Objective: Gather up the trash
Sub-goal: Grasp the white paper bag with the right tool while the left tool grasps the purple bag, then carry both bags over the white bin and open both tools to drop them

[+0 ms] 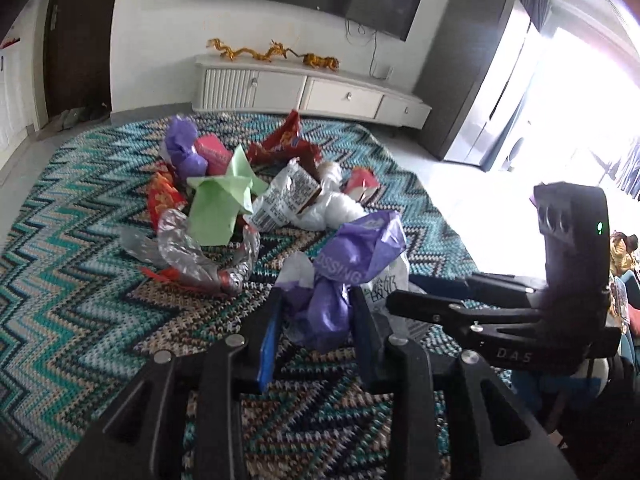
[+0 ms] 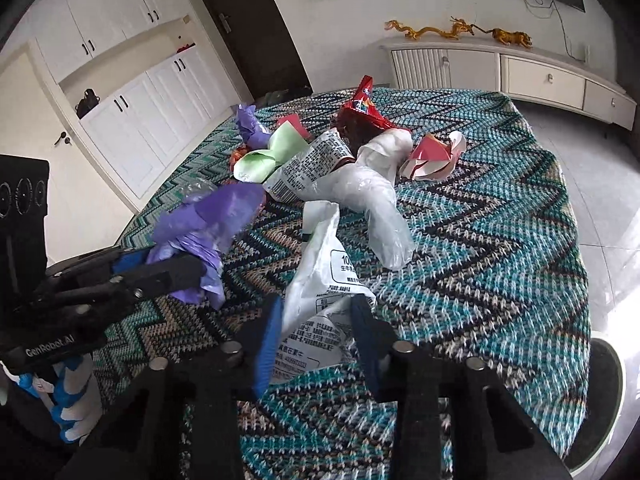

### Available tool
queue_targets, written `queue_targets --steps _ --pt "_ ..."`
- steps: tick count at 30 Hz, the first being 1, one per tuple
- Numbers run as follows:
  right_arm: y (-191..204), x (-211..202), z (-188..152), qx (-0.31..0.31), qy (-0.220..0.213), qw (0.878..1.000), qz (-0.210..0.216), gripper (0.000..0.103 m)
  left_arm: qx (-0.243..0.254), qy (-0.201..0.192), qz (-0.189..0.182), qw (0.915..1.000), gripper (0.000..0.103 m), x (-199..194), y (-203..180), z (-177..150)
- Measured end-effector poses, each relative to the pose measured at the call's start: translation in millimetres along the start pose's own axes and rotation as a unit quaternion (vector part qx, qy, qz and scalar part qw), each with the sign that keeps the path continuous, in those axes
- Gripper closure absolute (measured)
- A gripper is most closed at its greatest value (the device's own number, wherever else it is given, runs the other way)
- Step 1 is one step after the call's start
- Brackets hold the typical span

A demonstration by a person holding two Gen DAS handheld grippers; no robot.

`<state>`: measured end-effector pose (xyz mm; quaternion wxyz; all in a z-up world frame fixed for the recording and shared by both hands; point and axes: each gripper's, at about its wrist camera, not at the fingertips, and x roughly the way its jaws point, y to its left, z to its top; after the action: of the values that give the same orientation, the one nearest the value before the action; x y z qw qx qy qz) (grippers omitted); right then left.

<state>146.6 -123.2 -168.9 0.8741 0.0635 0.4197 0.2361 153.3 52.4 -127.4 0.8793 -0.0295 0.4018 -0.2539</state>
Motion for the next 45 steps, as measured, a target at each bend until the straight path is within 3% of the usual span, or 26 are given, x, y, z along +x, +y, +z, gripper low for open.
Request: queue_targets --steps 10,16,22,28,33,39,44,45 --pt "24.8 -74.9 -29.6 -0.004 -0.062 0.998 0.013 0.081 0.013 -0.05 0.022 0.9984 0.072 -59.5 -34.6 -5.7" --pt "21.8 -139.5 -47.1 0.006 -0.119 0.993 -0.01 0.081 0.04 -0.069 0.009 0.9967 0.072 -76.4 -75.1 4.2" --pt "-16.8 -226.9 -76.8 0.044 -0.184 0.98 -0.063 0.081 0.087 -0.062 -0.037 0.9936 0.072 -58.3 -139.4 23.5" --pt "-75.8 -284.3 -111.9 0.096 -0.214 0.962 -0.138 0.081 0.139 -0.012 -0.09 0.986 0.072 -3.3 -218.0 39.3" --pt "-131.5 -276.8 -123.0 0.134 -0.197 0.958 -0.162 0.081 0.161 0.049 -0.12 0.9783 0.072 63.0 -277.3 50.6" --pt "-191.5 -235.8 -120.8 0.179 -0.159 0.957 -0.164 0.08 0.154 0.11 -0.129 0.9735 0.07 140.9 -302.7 52.0" --pt "-239.3 -199.7 -120.8 0.207 -0.122 0.955 -0.174 0.074 0.146 0.146 -0.146 0.9674 0.061 188.2 -314.0 53.1" --pt "-248.5 -192.8 -121.7 0.214 -0.115 0.954 -0.176 0.066 0.147 0.15 -0.149 0.9663 0.06 195.0 -317.3 53.2"
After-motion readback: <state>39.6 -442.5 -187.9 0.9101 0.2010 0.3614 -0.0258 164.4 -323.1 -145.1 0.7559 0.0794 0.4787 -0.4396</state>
